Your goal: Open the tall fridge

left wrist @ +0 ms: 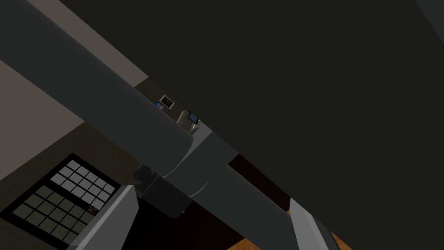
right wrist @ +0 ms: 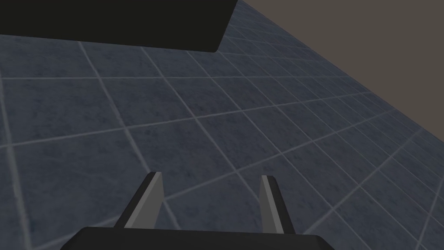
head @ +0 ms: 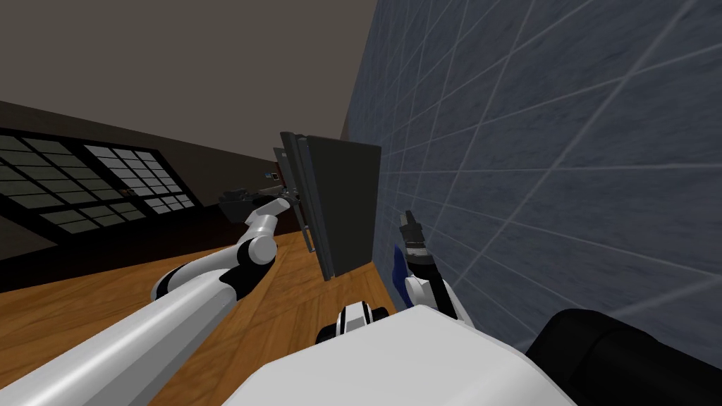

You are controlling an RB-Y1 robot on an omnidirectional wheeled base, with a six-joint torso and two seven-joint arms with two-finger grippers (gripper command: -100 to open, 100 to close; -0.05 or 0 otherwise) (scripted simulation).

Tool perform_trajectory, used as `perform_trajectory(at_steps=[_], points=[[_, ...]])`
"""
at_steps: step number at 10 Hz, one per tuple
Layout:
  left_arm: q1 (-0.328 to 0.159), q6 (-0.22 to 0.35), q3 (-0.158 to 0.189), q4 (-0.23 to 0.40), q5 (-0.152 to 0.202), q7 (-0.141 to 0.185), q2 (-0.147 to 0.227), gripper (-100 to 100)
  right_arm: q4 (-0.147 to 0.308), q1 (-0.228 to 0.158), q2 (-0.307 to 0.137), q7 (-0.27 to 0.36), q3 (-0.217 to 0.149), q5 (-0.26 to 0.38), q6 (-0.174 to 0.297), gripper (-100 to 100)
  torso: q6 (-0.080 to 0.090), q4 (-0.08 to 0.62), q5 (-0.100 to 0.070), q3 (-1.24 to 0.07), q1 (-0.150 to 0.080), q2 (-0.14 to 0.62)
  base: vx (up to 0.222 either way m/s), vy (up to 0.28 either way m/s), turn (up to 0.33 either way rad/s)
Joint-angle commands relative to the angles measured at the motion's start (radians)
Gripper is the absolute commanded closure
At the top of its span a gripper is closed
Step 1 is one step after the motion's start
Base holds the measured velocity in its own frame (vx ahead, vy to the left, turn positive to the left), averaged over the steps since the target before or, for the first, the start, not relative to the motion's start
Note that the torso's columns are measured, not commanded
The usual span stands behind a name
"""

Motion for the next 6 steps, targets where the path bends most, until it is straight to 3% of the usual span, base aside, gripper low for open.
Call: perform_trajectory(at_steps=[1, 4, 6], points=[[-0.001, 0.000, -0.001, 0.002, 0.001, 0.000, -0.002, -100, 0.000, 0.000, 0.000, 0.000, 0.000, 0.000, 0.000, 0, -0.001, 0.000, 0.000, -0.001, -0.001, -0.001, 0.004, -0.005, -0.016], [-0.001, 0.000, -0.001, 0.002, 0.001, 0.000, -0.002, -100, 0.000, 0.000, 0.000, 0.000, 0.000, 0.000, 0.000, 0, -0.003, 0.000, 0.001, 0.000, 0.001, 0.000, 0.002, 0.005, -0.016], [-0.005, 0.005, 0.002, 0.002, -0.004, 0.001, 0.002, -100, 0.000, 0.000, 0.000, 0.000, 0.000, 0.000, 0.000, 0, -0.003, -0.001, 0.001, -0.002, 0.002, -0.004, 0.087, 0.012, -0.011]])
